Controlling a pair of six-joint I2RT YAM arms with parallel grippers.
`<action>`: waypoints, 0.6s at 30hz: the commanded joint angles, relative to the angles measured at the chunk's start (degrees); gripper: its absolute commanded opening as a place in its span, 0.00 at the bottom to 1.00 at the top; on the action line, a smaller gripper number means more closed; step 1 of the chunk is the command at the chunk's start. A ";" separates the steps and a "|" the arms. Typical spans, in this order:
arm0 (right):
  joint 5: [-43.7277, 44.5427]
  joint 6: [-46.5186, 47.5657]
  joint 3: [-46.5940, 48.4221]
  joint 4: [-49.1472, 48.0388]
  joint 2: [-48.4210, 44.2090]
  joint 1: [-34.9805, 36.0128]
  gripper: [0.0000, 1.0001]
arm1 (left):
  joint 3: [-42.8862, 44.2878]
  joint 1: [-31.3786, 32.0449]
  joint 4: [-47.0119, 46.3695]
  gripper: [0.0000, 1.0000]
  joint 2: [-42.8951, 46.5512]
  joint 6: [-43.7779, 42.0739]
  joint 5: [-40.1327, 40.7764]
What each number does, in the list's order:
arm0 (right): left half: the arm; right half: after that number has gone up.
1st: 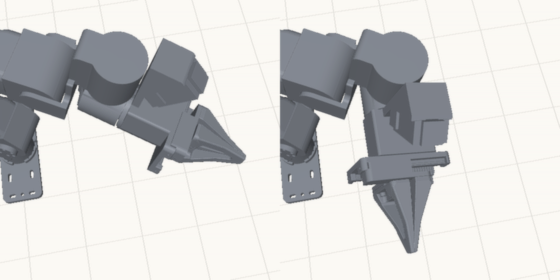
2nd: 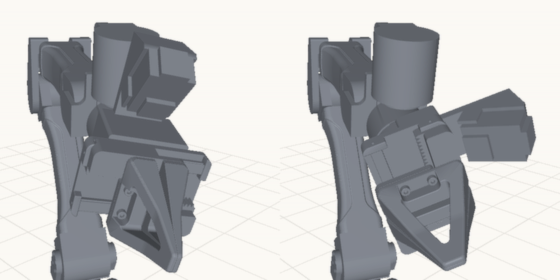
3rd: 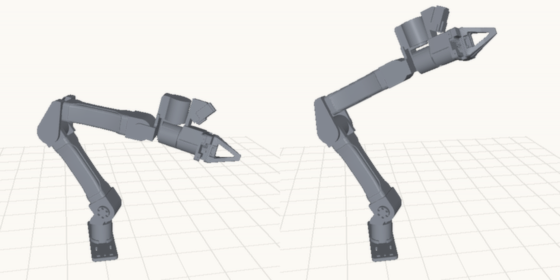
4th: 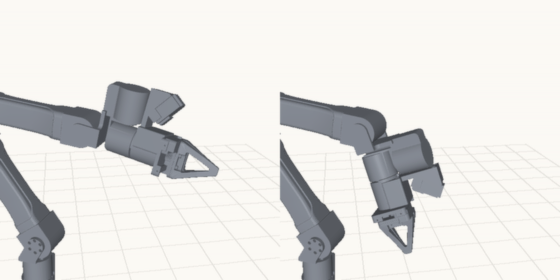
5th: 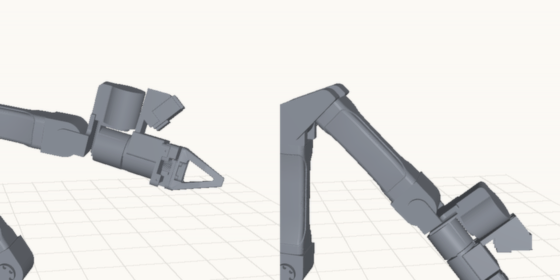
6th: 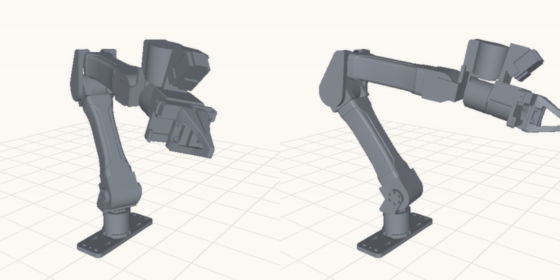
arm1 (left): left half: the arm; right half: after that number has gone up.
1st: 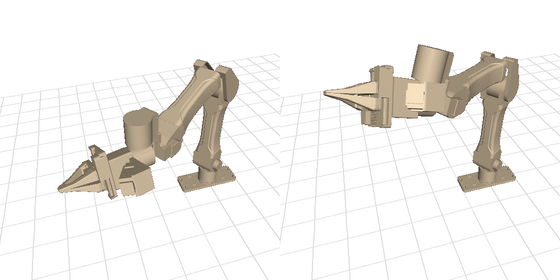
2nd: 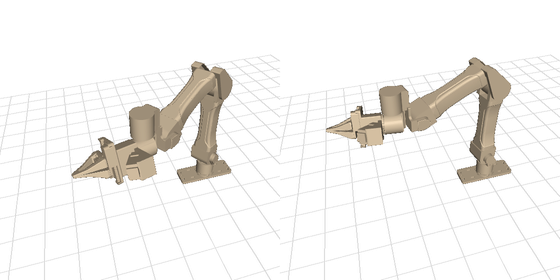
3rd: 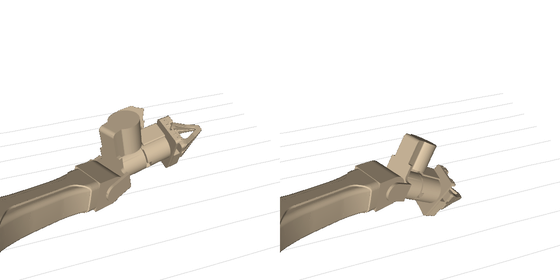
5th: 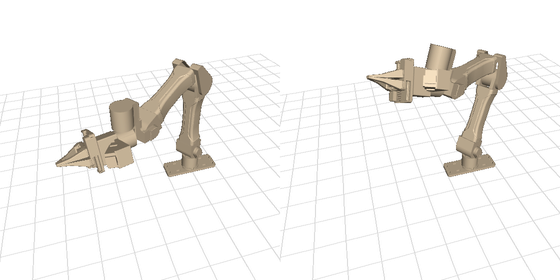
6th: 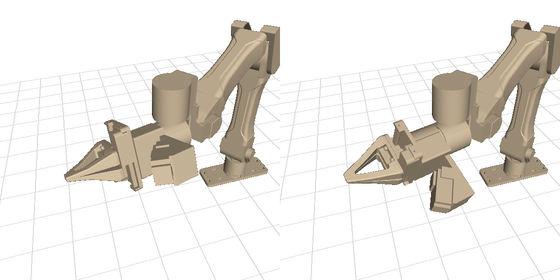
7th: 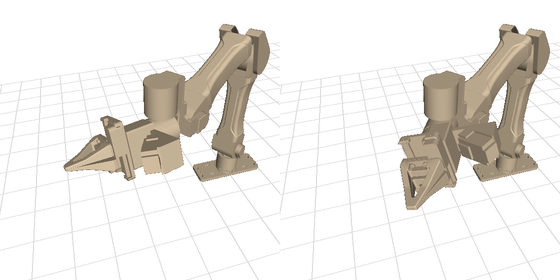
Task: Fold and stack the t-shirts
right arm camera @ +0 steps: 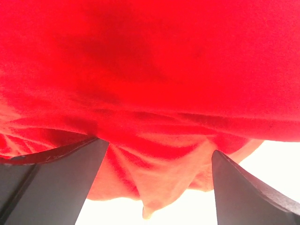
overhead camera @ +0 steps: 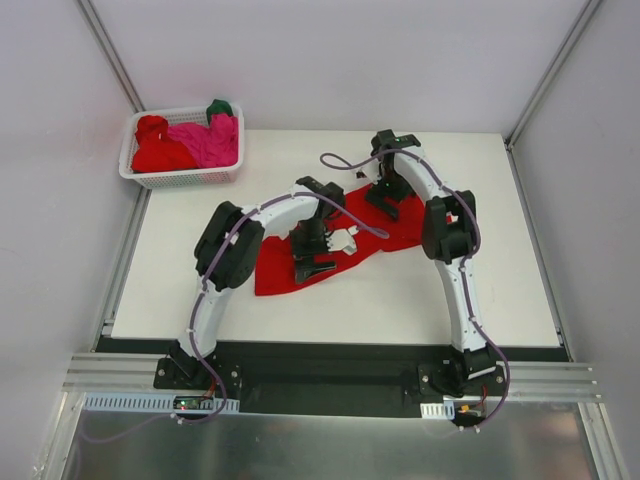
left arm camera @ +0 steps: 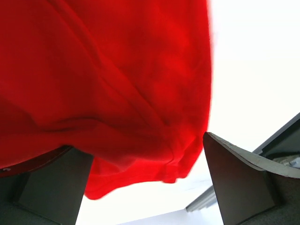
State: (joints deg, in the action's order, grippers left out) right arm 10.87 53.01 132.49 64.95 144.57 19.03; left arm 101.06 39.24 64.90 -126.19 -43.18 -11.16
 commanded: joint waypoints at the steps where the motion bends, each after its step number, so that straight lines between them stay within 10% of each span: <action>1: 1.35 -0.45 -5.04 -1.23 -1.57 -1.00 0.96 | -6.99 -2.67 1.98 0.98 3.67 -2.44 1.93; 18: 2.92 -2.74 0.23 -0.87 1.24 -3.21 0.96 | -15.89 -5.50 4.79 0.98 12.55 0.81 -0.52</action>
State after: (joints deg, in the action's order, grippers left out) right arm 11.46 50.96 130.52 64.93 143.35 16.03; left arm 84.58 33.04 65.17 -117.03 -43.72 -8.60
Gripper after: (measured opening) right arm 0.963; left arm 0.976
